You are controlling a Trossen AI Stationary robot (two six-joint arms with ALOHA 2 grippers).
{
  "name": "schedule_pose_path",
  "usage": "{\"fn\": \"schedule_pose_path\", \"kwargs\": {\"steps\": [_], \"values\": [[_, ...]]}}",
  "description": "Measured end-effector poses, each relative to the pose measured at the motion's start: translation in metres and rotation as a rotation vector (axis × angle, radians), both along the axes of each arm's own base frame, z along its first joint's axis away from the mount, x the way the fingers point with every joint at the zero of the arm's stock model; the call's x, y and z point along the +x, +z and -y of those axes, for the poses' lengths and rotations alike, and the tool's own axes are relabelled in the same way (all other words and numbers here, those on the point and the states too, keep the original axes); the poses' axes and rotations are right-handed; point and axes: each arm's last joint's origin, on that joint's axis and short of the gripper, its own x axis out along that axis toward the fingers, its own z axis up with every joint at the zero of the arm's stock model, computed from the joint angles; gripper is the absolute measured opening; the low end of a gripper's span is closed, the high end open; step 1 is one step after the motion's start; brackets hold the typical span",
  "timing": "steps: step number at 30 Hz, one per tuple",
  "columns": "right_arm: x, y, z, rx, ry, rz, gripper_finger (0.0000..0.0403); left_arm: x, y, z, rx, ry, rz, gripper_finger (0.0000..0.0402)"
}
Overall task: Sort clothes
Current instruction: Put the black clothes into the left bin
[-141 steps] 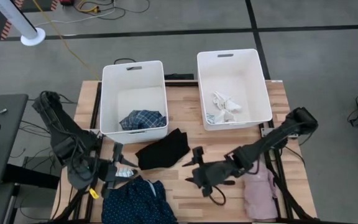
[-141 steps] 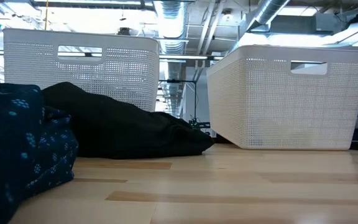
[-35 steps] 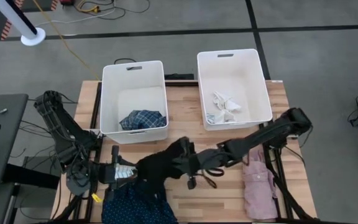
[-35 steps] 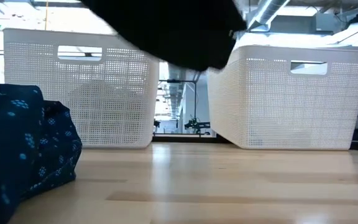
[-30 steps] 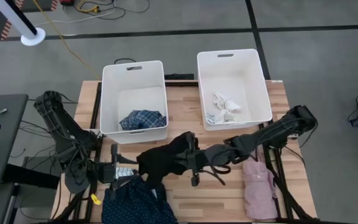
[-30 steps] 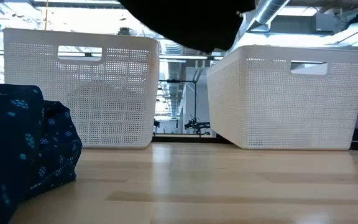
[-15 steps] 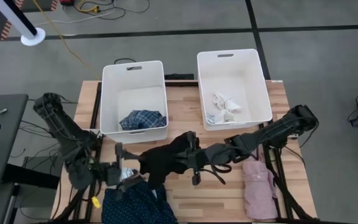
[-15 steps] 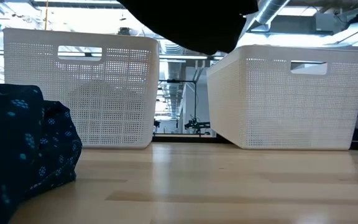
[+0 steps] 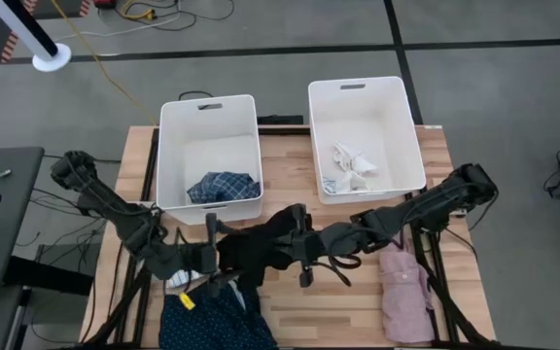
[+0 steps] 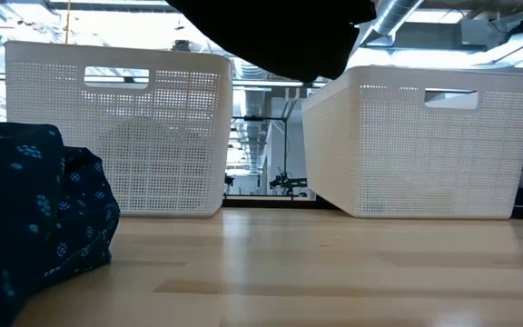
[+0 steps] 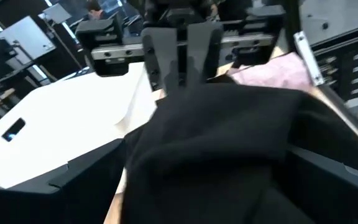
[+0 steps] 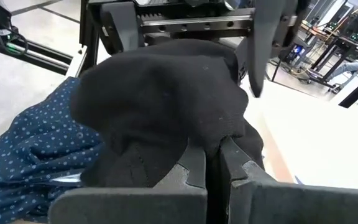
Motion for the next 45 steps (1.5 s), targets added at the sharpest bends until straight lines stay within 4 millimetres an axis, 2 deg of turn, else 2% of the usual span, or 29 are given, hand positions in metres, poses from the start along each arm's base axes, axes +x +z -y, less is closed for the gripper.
{"fn": "schedule_pose_path", "kwargs": {"steps": [8, 12, 16, 23, 24, 31, 37, 43, 45], "values": [[-0.002, -0.002, -0.003, -0.013, 0.011, -0.023, 0.0010, 0.015, -0.007, -0.018, -0.001, 0.060, -0.037, 0.0390], [-0.003, -0.003, -0.004, -0.016, 0.012, -0.032, 0.0010, 0.018, -0.008, -0.023, -0.043, 0.016, -0.056, 0.0363], [-0.003, -0.003, -0.003, -0.018, 0.014, -0.038, 0.0010, 0.020, -0.008, -0.024, -0.039, -0.002, -0.063, 0.0284], [-0.003, -0.003, -0.004, -0.018, 0.016, -0.039, 0.0013, 0.020, -0.009, -0.024, 0.020, -0.014, -0.077, 0.0063], [-0.003, -0.003, -0.004, -0.017, 0.018, -0.040, 0.0015, 0.020, -0.009, -0.024, 0.030, -0.022, -0.080, 0.0045], [-0.006, -0.003, -0.011, -0.007, 0.032, -0.036, 0.0056, 0.017, -0.004, -0.019, 0.083, -0.029, -0.064, 0.0045], [-0.013, 0.000, -0.019, -0.007, 0.043, -0.039, 0.0104, 0.009, 0.018, -0.011, 0.194, 0.028, -0.059, 0.0045], [-0.027, 0.003, -0.026, -0.009, -0.013, -0.068, 0.0171, -0.001, 0.039, -0.012, 0.289, 0.168, -0.091, 0.0045], [-0.034, 0.004, -0.031, -0.015, 0.000, -0.081, 0.0195, -0.004, 0.046, -0.015, 0.321, 0.267, -0.085, 0.0045]]}}
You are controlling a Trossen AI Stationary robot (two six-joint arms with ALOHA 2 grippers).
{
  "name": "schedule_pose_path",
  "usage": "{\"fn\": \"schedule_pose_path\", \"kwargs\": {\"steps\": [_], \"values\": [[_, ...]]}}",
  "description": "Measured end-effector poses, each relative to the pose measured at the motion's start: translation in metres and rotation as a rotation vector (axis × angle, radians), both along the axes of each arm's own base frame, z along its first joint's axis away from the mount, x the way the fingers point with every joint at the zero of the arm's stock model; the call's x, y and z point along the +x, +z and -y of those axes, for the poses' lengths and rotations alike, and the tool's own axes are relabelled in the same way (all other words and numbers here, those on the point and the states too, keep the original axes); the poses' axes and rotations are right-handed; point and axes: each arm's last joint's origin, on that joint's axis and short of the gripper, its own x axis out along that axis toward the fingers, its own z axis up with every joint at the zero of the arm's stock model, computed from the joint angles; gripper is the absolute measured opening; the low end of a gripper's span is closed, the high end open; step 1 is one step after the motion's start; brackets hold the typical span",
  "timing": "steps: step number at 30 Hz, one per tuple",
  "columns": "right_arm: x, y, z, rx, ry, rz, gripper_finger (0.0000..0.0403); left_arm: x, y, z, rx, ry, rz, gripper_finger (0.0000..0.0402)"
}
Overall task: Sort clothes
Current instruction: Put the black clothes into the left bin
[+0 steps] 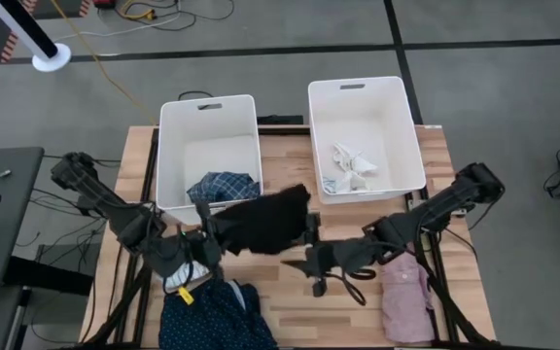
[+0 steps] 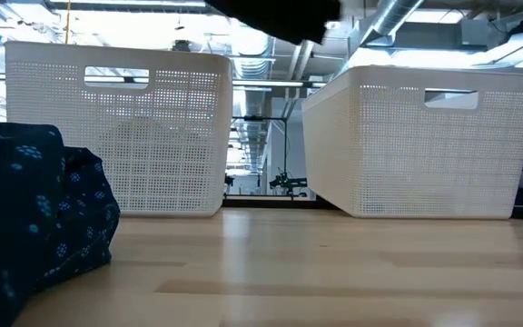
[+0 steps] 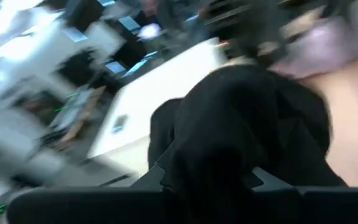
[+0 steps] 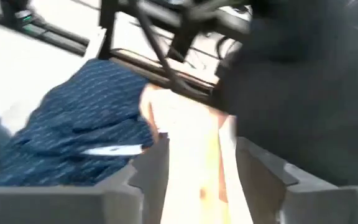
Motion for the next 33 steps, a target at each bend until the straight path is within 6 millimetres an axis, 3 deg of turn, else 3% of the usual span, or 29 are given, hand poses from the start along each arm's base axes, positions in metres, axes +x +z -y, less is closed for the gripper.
{"fn": "schedule_pose_path", "kwargs": {"steps": [4, 10, 22, 28, 33], "values": [[-0.009, 0.002, -0.010, 0.007, 0.011, 0.000, 0.0230, -0.006, 0.010, -0.005, 0.126, 0.204, 0.006, 0.0045], [-0.017, -0.003, -0.018, 0.022, -0.018, -0.036, 0.0236, -0.007, 0.020, -0.016, 0.262, 0.418, -0.039, 0.0045], [-0.034, -0.011, -0.034, 0.100, -0.017, -0.118, 0.0226, 0.007, 0.013, -0.076, 0.266, 0.650, -0.082, 0.0045], [-0.044, -0.017, -0.048, 0.078, 0.005, -0.143, 0.0226, 0.008, 0.001, -0.107, 0.225, 0.712, -0.117, 0.0045], [-0.047, -0.026, -0.051, 0.068, -0.003, -0.151, 0.0226, 0.006, -0.016, -0.137, -0.022, 0.646, -0.200, 0.0045]]}}
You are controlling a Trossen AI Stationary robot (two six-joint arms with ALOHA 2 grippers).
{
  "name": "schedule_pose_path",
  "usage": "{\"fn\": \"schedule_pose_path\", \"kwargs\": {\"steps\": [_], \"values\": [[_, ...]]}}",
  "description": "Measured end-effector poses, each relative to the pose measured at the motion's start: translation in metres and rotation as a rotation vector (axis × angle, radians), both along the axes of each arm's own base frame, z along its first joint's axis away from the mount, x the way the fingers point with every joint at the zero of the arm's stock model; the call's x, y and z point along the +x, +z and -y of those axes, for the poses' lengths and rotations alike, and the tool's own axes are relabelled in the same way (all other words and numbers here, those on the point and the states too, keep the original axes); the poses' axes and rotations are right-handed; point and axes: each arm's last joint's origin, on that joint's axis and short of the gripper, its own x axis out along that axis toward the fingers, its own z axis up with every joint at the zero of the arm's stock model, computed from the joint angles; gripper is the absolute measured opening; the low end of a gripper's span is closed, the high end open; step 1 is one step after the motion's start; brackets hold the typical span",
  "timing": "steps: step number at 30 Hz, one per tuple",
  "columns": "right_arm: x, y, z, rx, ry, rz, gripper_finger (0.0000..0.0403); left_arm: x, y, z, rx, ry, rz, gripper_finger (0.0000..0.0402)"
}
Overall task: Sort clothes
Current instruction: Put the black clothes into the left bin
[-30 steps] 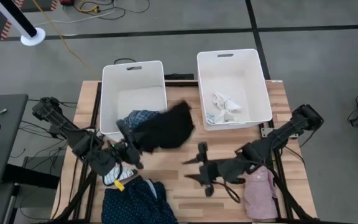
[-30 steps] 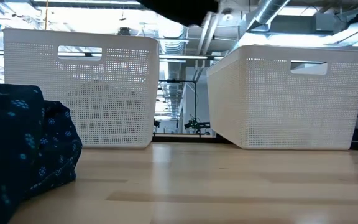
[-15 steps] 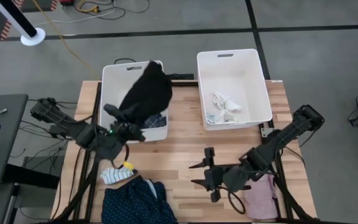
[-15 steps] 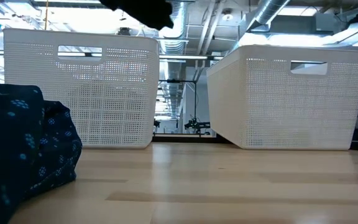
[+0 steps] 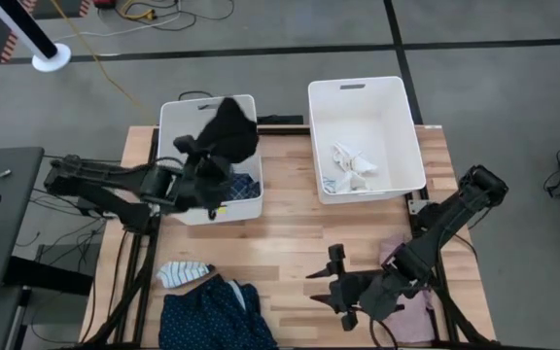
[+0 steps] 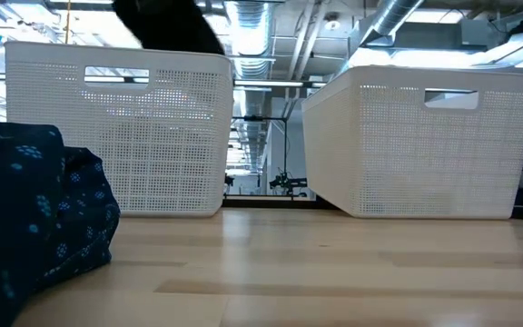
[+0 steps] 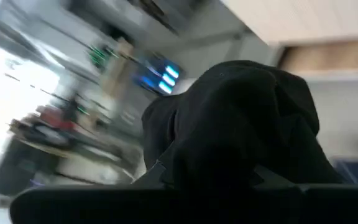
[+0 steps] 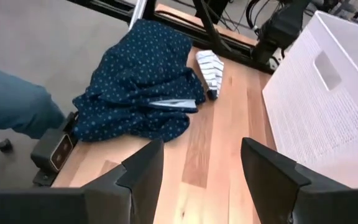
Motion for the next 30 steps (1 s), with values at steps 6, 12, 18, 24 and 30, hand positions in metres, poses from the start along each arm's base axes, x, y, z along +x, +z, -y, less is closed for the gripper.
{"fn": "schedule_pose_path", "kwargs": {"steps": [6, 12, 18, 24, 30], "values": [[-0.001, -0.008, 0.001, 0.008, -0.020, -0.020, 0.0226, -0.010, -0.021, -0.039, -0.268, 0.118, -0.041, 0.0045], [-0.001, -0.008, 0.001, 0.013, -0.025, -0.014, 0.0226, -0.012, -0.041, -0.059, -0.393, 0.163, -0.061, 0.0064], [-0.001, -0.008, 0.001, 0.013, -0.025, -0.014, 0.0226, -0.007, -0.062, -0.065, -0.490, 0.120, -0.053, 0.0075], [-0.001, -0.007, 0.001, 0.020, -0.030, -0.014, 0.0226, -0.004, -0.068, -0.065, -0.506, 0.091, -0.027, 0.0119], [-0.001, -0.007, 0.001, 0.020, -0.030, -0.013, 0.0226, 0.000, -0.068, -0.064, -0.577, 0.034, 0.003, 0.0193]]}}
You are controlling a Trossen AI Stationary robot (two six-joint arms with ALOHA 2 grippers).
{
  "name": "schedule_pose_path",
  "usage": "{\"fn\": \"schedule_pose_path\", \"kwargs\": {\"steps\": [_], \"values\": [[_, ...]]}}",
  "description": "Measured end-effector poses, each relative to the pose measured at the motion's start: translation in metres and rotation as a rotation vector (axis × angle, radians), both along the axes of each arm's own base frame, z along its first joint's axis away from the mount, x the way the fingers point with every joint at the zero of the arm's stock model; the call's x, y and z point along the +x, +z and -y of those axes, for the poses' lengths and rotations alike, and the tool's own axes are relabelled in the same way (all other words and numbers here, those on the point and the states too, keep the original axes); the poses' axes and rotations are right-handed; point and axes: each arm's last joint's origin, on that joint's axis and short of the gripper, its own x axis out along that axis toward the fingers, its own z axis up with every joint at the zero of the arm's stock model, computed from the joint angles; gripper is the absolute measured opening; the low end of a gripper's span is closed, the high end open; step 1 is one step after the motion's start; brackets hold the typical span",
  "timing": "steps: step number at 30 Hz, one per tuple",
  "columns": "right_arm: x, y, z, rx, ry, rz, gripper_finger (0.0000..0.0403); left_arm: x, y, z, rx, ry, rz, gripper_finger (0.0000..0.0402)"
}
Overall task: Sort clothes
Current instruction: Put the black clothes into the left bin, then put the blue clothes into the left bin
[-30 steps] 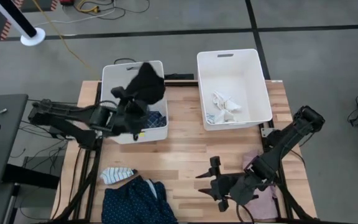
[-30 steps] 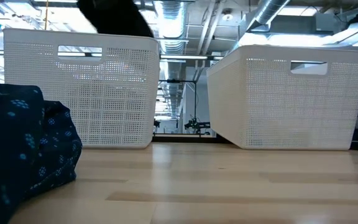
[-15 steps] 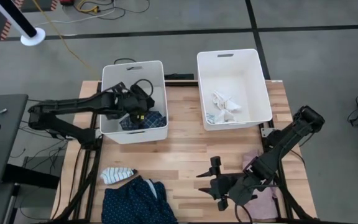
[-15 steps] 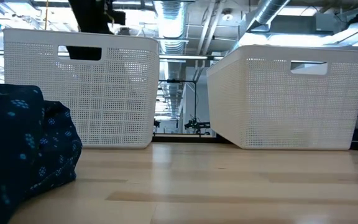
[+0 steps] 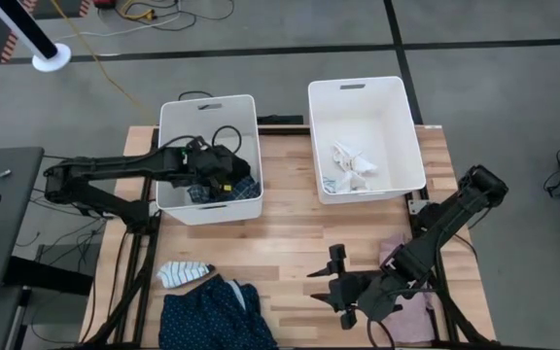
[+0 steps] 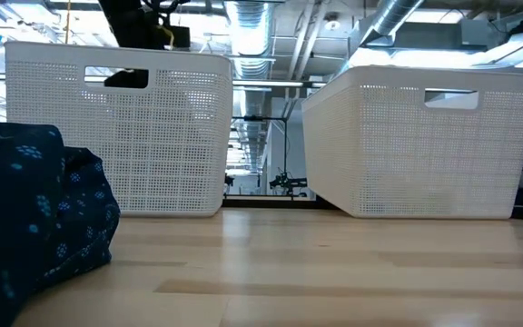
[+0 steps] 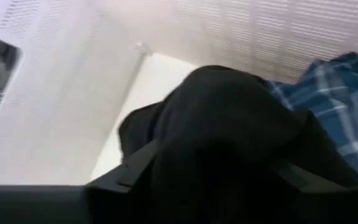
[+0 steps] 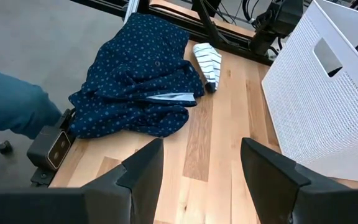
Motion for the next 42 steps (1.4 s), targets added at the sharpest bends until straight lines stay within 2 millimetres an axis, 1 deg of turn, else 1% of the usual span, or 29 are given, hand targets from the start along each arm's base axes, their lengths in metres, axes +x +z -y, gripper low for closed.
{"fn": "schedule_pose_path", "kwargs": {"steps": [3, 7, 16, 23, 27, 32, 37, 42], "values": [[0.000, 0.000, 0.000, 0.000, 0.000, 0.000, 0.0226, 0.000, 0.001, 0.001, -0.045, -0.027, 0.009, 0.0215], [0.000, 0.000, 0.000, 0.000, 0.000, 0.000, 0.0226, 0.000, 0.010, 0.004, -0.093, -0.068, 0.053, 0.0224], [0.000, 0.000, 0.000, -0.001, -0.001, 0.000, 0.0226, -0.005, 0.048, 0.016, -0.088, -0.129, 0.164, 0.0225], [0.003, -0.005, -0.002, -0.016, 0.002, -0.009, 0.0226, -0.018, 0.074, 0.033, -0.078, -0.200, 0.268, 0.0225], [0.007, -0.011, -0.003, -0.038, 0.003, -0.024, 0.0226, -0.025, 0.087, 0.046, -0.078, -0.260, 0.326, 0.0225], [0.009, -0.014, -0.003, -0.048, 0.004, -0.028, 0.0226, -0.036, 0.100, 0.064, -0.081, -0.359, 0.424, 0.0225], [0.010, -0.013, -0.002, -0.045, -0.001, -0.024, 0.0226, -0.046, 0.104, 0.089, -0.136, -0.488, 0.446, 0.0225], [0.010, -0.013, -0.002, -0.049, 0.002, -0.025, 0.0226, -0.053, 0.103, 0.122, -0.245, -0.635, 0.456, 0.0225]]}}
